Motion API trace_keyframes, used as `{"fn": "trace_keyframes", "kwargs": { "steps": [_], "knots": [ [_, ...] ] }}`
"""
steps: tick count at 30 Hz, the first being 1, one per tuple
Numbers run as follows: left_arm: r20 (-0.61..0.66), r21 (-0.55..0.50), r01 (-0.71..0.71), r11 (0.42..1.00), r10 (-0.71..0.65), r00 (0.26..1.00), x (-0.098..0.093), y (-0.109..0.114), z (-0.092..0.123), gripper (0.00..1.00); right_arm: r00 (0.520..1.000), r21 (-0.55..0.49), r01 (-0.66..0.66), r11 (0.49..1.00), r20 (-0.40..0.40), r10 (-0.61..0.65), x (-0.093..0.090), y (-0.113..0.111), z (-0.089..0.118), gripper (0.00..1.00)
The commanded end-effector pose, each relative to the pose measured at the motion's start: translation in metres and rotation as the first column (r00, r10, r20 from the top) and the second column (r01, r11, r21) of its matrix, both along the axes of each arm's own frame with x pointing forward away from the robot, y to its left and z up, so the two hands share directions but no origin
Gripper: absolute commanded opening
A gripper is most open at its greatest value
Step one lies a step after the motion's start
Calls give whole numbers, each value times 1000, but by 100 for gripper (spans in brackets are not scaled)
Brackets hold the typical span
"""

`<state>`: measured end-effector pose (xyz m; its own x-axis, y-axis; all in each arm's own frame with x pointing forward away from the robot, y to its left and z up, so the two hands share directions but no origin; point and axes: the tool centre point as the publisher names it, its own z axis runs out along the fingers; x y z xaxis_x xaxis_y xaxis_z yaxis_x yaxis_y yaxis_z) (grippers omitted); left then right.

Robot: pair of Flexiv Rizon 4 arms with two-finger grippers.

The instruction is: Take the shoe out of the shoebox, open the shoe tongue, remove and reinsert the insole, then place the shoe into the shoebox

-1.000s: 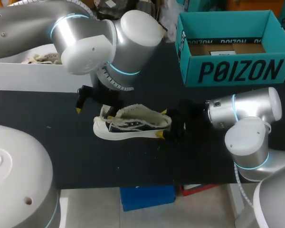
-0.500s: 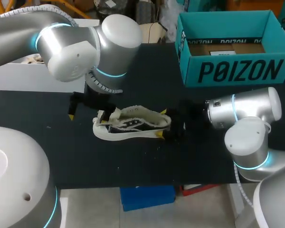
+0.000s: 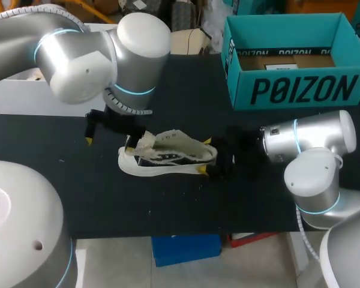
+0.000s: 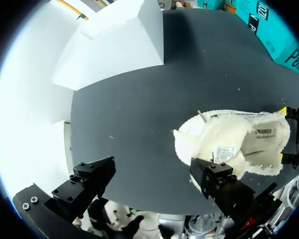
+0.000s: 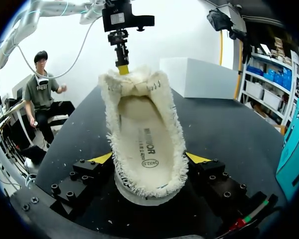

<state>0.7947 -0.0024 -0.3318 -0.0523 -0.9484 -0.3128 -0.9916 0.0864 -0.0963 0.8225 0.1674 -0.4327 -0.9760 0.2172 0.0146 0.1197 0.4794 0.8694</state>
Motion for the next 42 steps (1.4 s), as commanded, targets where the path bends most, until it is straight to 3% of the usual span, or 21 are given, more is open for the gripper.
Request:
{"fn": "trace_keyframes", "kwargs": {
  "steps": [1, 5, 6, 7, 8, 11, 12, 13, 17, 22, 28, 42],
  "knots": [
    [45, -75, 116, 990, -113, 993, -12, 3, 34, 100, 1000, -1, 1, 1000, -1, -1, 1, -1, -3, 0],
    [72, -197, 317, 928, -308, 949, -9, -9, 61, 100, 1000, -1, 1, 1000, -1, -1, 1, -1, -3, 0],
    [59, -266, 390, 882, -389, 920, -6, -12, 68, 94, 1000, -1, 1, 1000, -1, -1, 1, -1, -3, 0],
    [43, -298, 455, 839, -465, 884, -4, -16, 74, 79, 1000, -1, 1, 1000, -1, -1, 1, -1, -3, 0],
    [43, -333, 528, 781, -547, 836, -2, -22, 78, 46, 1000, -1, 1, 1000, -1, -1, 1, -1, -3, 0],
    [-23, -408, 768, 493, -847, 532, 0, -46, 82, 24, 1000, -1, 1, 1000, -1, -1, 1, -1, -3, 0],
    [-19, -467, 824, 320, -936, 352, -3, -54, 82, 11, 1000, -1, 1, 1000, -1, -1, 1, -1, -3, 0],
    [-20, -485, 855, 184, -980, 199, -6, -61, 82, 0, 1000, -1, 1, 1000, -1, -1, 1, -1, -3, 0],
    [-17, -510, 858, 55, -998, 54, -2, -94, 77, 0, 1000, -1, 1, 1000, -1, -1, 1, -1, -3, 0],
    [-78, -523, 851, -51, -991, -108, 10, -127, 69, 0, 1000, -1, 1, 1000, -1, -1, 1, -1, -3, 0],
    [-67, -567, 798, -204, -954, -292, 10, -127, 69, 0, 1000, -1, 1, 1000, -1, -1, 1, -1, -3, 0],
    [-66, -570, 794, -212, -951, -301, 10, -127, 69, 0, 1000, -1, 1, 1000, -1, -1, 1, -1, -3, 0]
  ]
}}
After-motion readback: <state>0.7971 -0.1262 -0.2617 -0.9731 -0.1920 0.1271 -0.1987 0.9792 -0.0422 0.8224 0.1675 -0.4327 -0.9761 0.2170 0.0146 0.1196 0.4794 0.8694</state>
